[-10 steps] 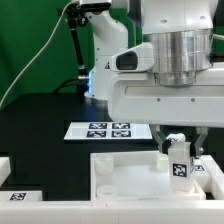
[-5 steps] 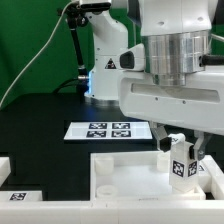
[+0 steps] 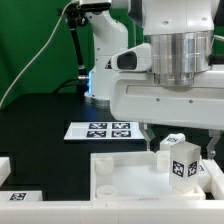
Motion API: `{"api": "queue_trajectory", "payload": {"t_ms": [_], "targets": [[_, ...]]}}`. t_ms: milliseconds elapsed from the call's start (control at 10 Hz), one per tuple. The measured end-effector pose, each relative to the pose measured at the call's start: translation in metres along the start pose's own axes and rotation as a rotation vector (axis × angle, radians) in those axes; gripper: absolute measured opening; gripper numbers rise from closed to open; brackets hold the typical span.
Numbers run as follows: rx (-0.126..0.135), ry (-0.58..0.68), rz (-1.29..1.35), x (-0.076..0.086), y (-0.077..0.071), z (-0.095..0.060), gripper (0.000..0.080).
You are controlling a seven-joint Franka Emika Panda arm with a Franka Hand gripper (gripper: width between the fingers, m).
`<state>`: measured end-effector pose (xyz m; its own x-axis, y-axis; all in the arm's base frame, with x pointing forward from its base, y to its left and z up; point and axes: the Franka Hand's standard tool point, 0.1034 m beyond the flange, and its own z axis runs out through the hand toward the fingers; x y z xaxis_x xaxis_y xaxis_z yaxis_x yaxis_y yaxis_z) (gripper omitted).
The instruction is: Assemble one leg
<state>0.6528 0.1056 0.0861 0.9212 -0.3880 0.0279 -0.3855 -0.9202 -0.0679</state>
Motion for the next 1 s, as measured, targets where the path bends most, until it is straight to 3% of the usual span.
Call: {"api": "queue_trajectory", "payload": {"t_ms": [500,700,1000], "targets": [[-0.022,-0.001,-0.538,-0.004,-0.005,0.001,0.0649],[-0.02,-0.015,-0.711,-0.013,-0.013,0.008,0.0649],[-0.019,-0.024,-0.931,-0.01,-0.009,0.006,0.0623]]}}
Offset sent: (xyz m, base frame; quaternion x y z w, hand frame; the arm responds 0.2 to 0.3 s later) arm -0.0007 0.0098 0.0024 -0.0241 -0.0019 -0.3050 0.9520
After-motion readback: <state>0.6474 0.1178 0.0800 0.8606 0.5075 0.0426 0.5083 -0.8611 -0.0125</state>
